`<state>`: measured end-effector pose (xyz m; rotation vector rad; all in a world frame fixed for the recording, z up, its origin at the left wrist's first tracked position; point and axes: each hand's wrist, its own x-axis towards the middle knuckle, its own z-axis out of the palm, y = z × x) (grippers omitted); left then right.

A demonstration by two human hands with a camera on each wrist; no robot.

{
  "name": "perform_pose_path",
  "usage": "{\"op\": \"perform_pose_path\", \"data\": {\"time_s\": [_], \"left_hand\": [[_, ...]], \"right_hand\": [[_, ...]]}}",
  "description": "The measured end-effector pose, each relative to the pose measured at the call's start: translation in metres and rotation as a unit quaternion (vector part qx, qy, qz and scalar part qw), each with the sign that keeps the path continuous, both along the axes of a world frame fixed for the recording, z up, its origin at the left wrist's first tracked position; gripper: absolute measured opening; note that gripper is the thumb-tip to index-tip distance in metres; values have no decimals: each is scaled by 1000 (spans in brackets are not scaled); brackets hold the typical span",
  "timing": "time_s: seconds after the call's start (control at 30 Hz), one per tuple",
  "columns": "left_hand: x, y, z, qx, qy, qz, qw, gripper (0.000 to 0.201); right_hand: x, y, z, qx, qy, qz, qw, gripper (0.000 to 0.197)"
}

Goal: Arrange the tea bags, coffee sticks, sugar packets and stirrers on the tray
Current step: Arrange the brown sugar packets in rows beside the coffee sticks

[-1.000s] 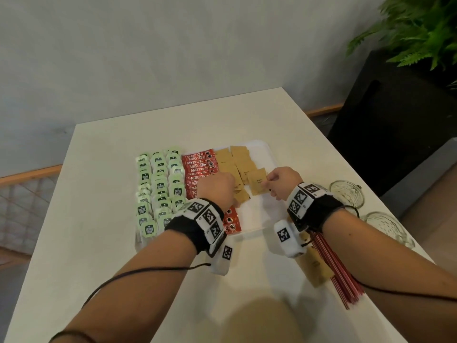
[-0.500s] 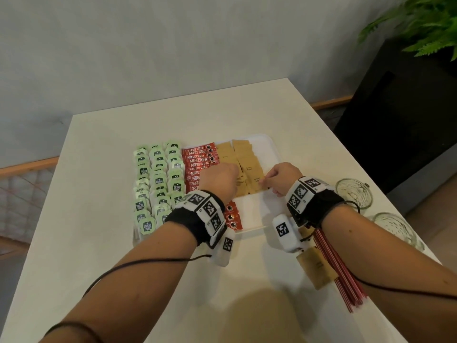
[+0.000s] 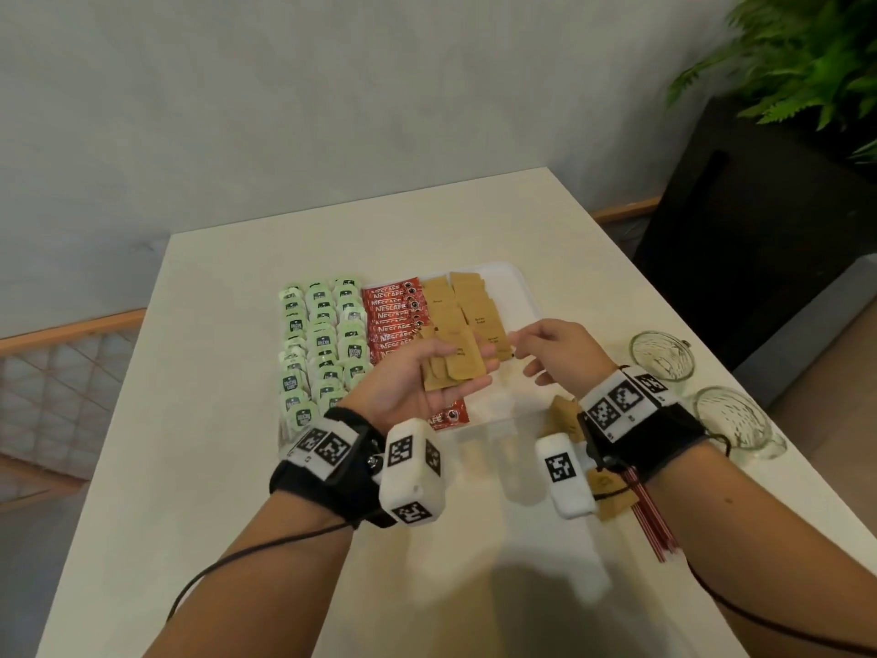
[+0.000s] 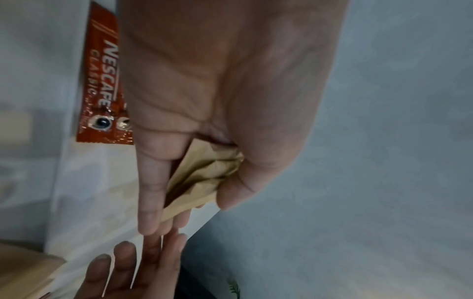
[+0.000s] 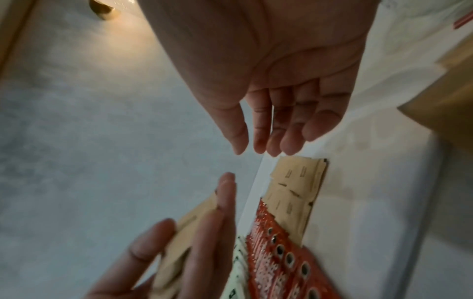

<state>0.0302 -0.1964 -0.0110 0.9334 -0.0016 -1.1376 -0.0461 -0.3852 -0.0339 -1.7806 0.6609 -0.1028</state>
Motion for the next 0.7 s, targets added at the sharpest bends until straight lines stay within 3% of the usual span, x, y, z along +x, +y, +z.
{"op": "perform_pose_path", "data": {"time_s": [0.3, 0.5, 0.6, 0.7], "left_hand": [[-38, 5, -8, 1, -66, 91, 994, 38], [-56, 7, -9, 65, -179, 78, 979, 32], [-59, 11, -8, 152, -261, 30, 953, 27], [-55, 20, -3, 244, -384, -37, 890, 21]], "right_hand": [[-35, 33, 14, 2, -27, 78, 997, 26], [-40, 34, 18, -20, -76, 92, 993, 12], [-39, 32, 21, -34, -80, 112, 990, 11], [-35, 27, 26, -78, -96, 120, 985, 10]]}}
